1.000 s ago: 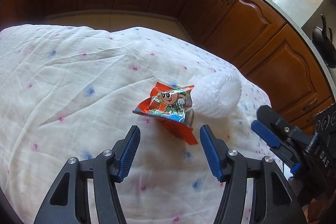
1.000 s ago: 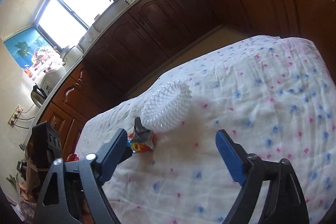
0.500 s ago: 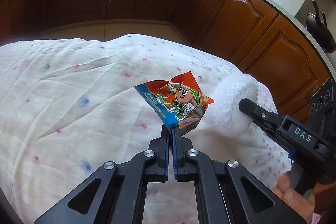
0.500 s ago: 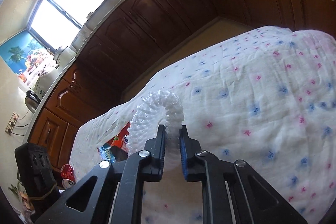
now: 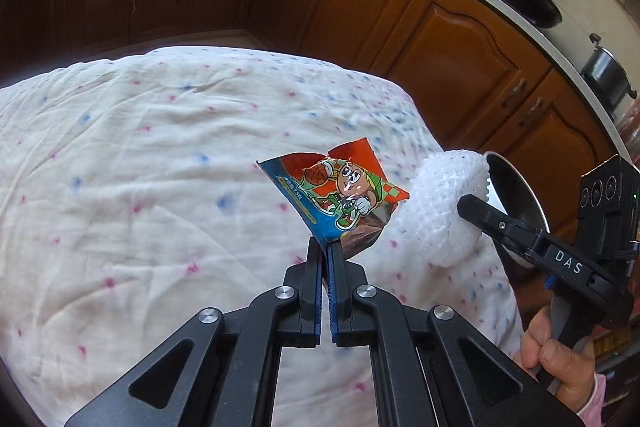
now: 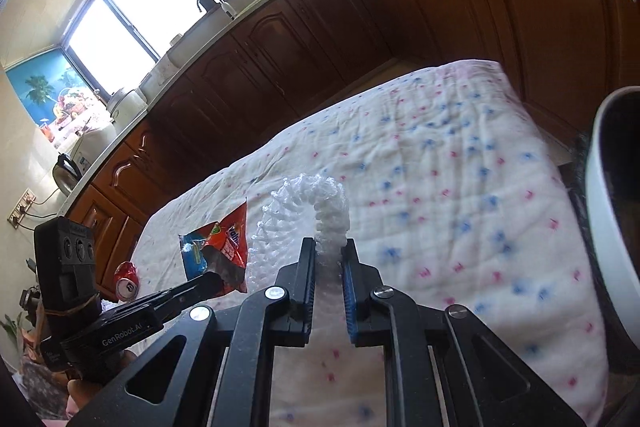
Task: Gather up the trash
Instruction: 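Carry the wrapper and mesh ball over the bin and open both tools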
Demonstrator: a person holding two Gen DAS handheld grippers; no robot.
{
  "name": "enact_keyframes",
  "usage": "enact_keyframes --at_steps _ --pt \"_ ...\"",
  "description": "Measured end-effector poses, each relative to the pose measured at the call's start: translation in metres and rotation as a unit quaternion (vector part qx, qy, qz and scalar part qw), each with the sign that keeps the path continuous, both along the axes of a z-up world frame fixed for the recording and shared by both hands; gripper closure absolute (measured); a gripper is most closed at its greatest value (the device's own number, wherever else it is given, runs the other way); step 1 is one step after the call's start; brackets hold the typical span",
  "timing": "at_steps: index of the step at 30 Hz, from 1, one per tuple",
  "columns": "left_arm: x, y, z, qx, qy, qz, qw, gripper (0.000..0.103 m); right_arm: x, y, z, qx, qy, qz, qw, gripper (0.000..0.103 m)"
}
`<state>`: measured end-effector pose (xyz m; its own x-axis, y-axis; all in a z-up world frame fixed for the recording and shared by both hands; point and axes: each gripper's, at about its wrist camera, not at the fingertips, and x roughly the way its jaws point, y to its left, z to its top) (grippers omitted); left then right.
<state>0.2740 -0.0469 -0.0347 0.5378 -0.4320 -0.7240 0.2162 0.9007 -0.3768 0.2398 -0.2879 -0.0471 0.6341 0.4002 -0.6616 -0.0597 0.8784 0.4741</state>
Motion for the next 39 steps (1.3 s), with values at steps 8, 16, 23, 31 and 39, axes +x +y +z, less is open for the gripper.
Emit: enact_keyframes --at_steps 8,16,23,31,39 --pt "-0.028 -0.042 0.003 0.001 -0.005 -0.048 0.9988 0.102 -0.063 -0.04 0.014 -0.027 -0.026 -0.059 0.998 0.091" --pt "-0.046 -0.089 0.01 0.03 -0.019 -0.096 0.9948 0.102 -0.104 -0.066 0.019 -0.041 -0.039 -0.096 0.994 0.091" --pt "-0.051 -0.121 0.017 0.048 -0.032 -0.121 0.991 0.102 -0.12 -0.088 0.024 -0.052 -0.053 -0.123 0.99 0.091" --pt "-0.054 -0.143 0.02 0.055 -0.037 -0.135 0.9886 0.102 -0.129 -0.106 0.029 -0.05 -0.063 -0.138 0.987 0.091" --pt "-0.045 -0.159 0.021 0.062 -0.041 -0.147 0.9864 0.102 -0.136 -0.121 0.033 -0.053 -0.072 -0.154 0.984 0.091"
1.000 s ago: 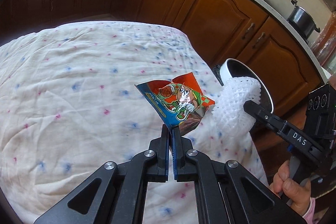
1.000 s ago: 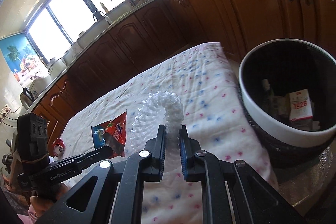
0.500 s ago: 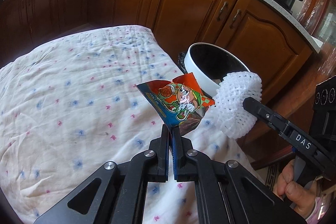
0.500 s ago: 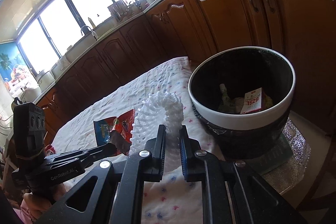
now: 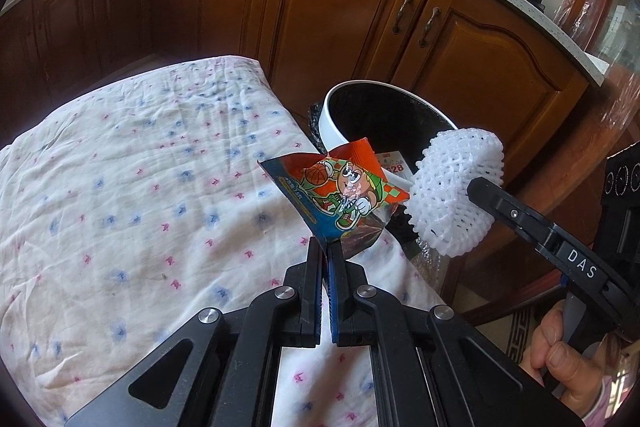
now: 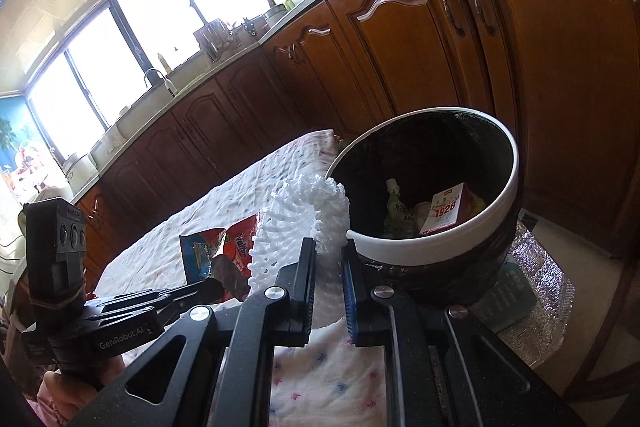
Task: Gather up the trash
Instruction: 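Carry the wrapper and mesh ball over the bin and open both tools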
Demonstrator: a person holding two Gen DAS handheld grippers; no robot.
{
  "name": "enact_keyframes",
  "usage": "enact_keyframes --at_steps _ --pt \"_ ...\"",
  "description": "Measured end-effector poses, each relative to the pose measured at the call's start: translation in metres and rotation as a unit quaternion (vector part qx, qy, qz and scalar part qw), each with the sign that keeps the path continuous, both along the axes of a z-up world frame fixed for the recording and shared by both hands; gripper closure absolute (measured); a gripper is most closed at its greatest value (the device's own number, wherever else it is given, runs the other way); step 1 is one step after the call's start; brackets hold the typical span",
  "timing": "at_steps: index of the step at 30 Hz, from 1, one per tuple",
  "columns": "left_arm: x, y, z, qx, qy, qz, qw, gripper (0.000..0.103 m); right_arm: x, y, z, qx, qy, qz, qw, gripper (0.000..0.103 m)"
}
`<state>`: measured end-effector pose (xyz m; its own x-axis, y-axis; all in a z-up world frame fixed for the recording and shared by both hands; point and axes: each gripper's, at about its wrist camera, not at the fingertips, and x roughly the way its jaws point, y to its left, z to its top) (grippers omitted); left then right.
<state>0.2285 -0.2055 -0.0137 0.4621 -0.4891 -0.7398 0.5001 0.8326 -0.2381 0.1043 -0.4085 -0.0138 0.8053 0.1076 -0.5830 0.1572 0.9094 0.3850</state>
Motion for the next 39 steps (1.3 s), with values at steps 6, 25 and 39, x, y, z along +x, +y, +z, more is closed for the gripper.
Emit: enact_keyframes --at_steps 6,25,39 --pt "0.005 -0.008 0.004 0.0 -0.006 -0.007 1.0 0.102 -0.001 -0.013 0.003 -0.004 -0.004 -0.011 1.0 0.091" --pt "0.04 -0.071 0.024 0.038 -0.028 -0.059 0.9971 0.102 0.02 -0.052 0.016 -0.04 0.003 -0.043 0.998 0.09" --pt "0.068 -0.129 0.013 0.082 -0.004 -0.093 0.9923 0.102 0.05 -0.08 0.011 -0.075 0.05 -0.044 0.995 0.088"
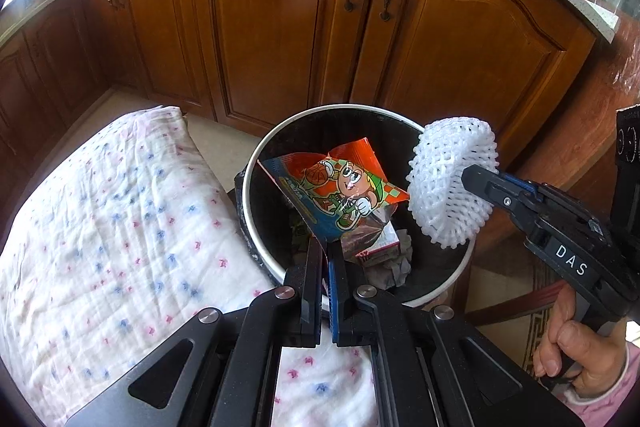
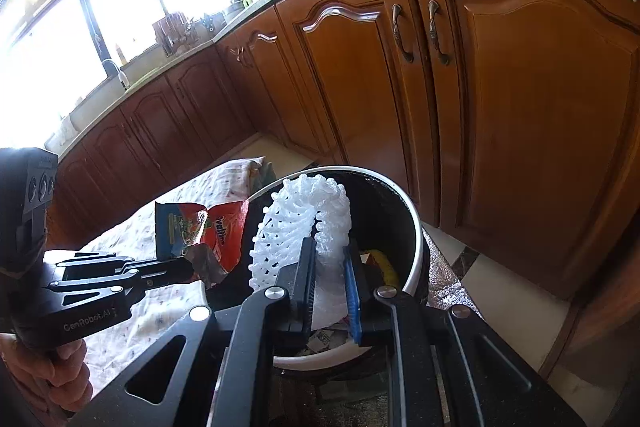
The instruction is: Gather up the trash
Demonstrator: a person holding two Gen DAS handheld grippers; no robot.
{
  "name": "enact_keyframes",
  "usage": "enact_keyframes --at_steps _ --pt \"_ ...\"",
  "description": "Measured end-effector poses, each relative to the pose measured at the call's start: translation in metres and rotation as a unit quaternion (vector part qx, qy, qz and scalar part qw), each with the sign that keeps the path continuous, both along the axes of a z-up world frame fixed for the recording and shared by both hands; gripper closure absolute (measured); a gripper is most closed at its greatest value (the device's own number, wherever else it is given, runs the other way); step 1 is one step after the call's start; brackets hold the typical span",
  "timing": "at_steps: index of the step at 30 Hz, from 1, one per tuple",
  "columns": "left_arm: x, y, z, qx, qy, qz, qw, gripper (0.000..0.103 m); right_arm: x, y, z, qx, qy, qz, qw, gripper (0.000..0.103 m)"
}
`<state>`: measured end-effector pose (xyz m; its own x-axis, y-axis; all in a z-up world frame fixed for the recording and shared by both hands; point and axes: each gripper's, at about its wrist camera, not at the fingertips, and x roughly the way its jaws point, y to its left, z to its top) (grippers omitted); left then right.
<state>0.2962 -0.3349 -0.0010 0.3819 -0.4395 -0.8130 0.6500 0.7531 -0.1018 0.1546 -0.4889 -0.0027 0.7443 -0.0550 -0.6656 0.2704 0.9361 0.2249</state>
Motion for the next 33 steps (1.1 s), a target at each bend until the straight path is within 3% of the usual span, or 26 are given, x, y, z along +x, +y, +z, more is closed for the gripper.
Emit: enact_keyframes --at_steps 19,21,23,24,25,26,33 --pt "0.011 -0.026 -0.008 0.031 0.015 -0.004 0.9994 0.101 0.019 -0.014 -0.01 -0.003 0.041 0.011 0.999 0.086" --pt "0.013 -0.028 -0.009 0.035 0.018 -0.003 0.9992 0.096 0.022 -0.014 -0.011 -0.005 0.048 0.014 0.999 0.086" --pt "0.013 -0.029 -0.008 0.037 0.019 0.001 0.9992 0.073 0.022 -0.014 -0.012 -0.008 0.054 0.015 0.998 0.079" --pt "0.012 -0.029 -0.006 0.035 0.013 0.002 0.9993 0.067 0.023 -0.014 -0.012 -0.008 0.055 0.014 0.998 0.077" --pt "0.01 -0.028 -0.002 0.034 0.007 0.002 0.9994 0.059 0.023 -0.013 -0.012 -0.006 0.055 0.015 0.998 0.066" --pt "0.009 -0.027 0.0 0.034 0.003 0.002 0.9994 0.058 0.023 -0.013 -0.012 -0.005 0.054 0.016 0.998 0.057" --pt "-0.004 -0.012 0.006 0.027 -0.013 0.016 0.9994 0.056 0.009 -0.012 -0.003 -0.004 0.029 0.011 1.0 0.054"
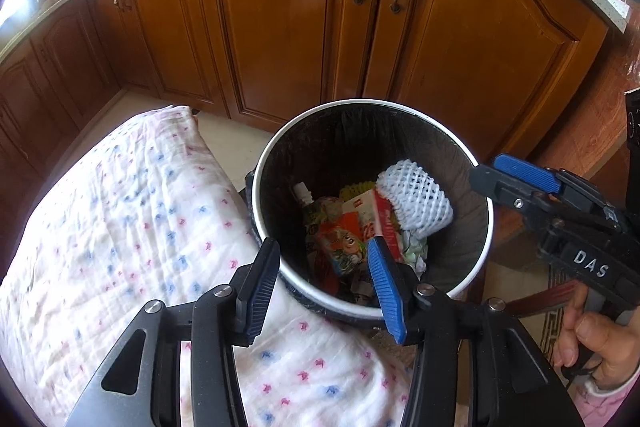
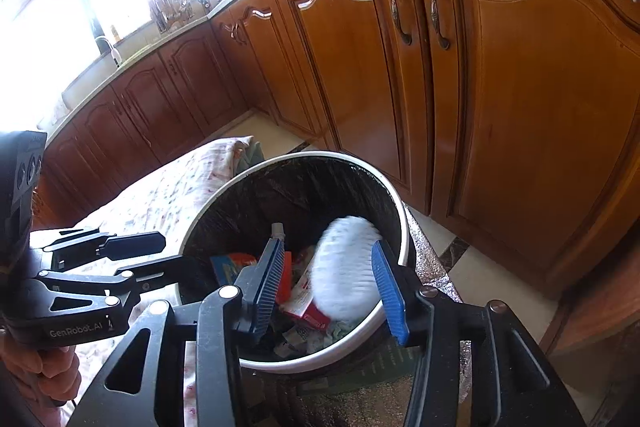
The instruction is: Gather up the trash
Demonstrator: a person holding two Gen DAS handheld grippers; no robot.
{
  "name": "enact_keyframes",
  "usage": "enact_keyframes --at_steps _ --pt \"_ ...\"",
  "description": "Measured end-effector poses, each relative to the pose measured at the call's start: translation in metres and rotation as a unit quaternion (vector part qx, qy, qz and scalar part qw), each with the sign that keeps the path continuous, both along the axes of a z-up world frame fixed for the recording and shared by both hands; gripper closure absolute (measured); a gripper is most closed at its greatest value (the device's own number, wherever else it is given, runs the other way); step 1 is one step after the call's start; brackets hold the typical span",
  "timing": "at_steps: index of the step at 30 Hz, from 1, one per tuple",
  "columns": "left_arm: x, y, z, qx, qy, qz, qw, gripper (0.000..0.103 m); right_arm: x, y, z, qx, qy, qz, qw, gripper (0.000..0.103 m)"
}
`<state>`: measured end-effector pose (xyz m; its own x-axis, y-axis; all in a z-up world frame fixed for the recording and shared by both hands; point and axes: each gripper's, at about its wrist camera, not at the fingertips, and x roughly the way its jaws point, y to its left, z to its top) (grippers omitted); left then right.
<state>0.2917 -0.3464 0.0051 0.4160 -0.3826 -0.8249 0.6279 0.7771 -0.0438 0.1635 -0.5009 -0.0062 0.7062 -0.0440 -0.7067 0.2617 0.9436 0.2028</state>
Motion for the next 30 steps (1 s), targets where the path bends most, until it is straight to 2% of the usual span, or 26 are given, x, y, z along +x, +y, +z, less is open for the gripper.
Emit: enact_keyframes --at_steps 3,5,8,9,15,19,25,30 --pt "-0.008 0.017 0.0 -0.017 -0.001 0.016 0.9997 0.053 -0.009 0.002 0.006 0.006 -0.017 -0.004 1.0 0.043" --pt "-0.014 0.032 0.0 -0.038 0.004 0.031 0.9988 0.045 -0.017 0.006 0.009 0.013 -0.03 -0.006 0.999 0.029" --pt "-0.027 0.058 0.0 -0.073 0.004 0.053 0.9959 0.043 -0.029 0.016 0.009 0.029 -0.052 -0.008 0.998 0.01" --pt "-0.033 0.066 -0.001 -0.083 0.002 0.061 0.9947 0.042 -0.034 0.02 0.009 0.036 -0.058 -0.008 0.998 0.008" --pt "-0.078 0.118 -0.003 -0.133 -0.023 0.114 0.9843 0.033 -0.068 0.051 0.007 0.076 -0.11 -0.017 0.991 0.006" --pt "-0.109 0.149 -0.006 -0.158 -0.041 0.143 0.9762 0.027 -0.089 0.074 0.008 0.084 -0.138 -0.024 0.987 0.003" --pt "-0.156 0.18 -0.013 -0.169 -0.082 0.168 0.9677 0.018 -0.115 0.106 0.008 0.062 -0.146 -0.028 0.987 0.0" --pt "-0.187 0.198 0.006 -0.185 -0.135 0.17 0.9585 0.017 -0.124 0.129 0.023 0.024 -0.152 -0.006 0.988 0.0"
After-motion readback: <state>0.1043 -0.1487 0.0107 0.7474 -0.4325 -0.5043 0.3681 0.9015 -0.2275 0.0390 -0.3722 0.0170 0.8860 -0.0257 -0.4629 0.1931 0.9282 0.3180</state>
